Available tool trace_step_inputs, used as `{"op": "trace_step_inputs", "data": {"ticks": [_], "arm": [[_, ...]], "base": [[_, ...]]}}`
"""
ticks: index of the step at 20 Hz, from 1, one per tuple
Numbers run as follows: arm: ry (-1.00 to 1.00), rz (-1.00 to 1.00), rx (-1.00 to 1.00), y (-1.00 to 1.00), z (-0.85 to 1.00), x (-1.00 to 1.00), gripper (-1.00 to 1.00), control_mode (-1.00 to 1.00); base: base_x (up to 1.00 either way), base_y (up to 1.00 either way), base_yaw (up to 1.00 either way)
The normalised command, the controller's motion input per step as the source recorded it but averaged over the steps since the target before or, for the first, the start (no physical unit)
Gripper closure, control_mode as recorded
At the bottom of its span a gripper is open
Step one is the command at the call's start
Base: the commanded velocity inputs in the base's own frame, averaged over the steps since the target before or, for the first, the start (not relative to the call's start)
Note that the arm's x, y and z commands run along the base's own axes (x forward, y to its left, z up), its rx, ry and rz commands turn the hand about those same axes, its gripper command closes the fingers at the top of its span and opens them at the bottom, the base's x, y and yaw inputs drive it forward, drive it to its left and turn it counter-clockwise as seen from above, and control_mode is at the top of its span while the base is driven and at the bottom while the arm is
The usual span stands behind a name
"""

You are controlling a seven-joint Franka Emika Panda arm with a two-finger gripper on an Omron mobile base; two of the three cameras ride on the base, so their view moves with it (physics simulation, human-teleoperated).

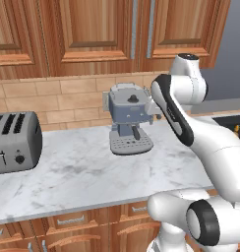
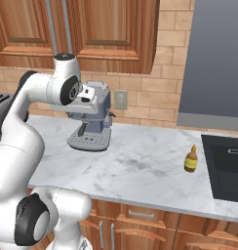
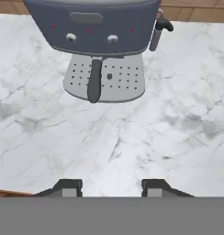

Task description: Open the cabinet. Pick the bar soap and place it next to the sink. Then close the cabinet.

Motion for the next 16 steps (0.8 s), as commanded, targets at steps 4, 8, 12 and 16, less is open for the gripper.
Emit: {"op": "trace_step_inputs", "data": {"ticks": [4, 8, 12, 16], "arm": [[-0.10, 0.00, 0.00, -0.02, 0.00, -0.27, -1.00, -1.00], [-0.19, -0.07, -0.02, -0.02, 0.15, -0.10, -1.00, -1.00], [-0.39, -0.06, 0.02, 0.00, 0.51, -0.01, -1.00, -1.00], [-0.36, -0.12, 0.03, 0.06, 0.78, 0.00, -1.00, -1.00]], "base": [[0.00, 0.00, 0.00], [0.00, 0.00, 0.00], [0.00, 0.00, 0.00], [0.00, 0.00, 0.00]]}}
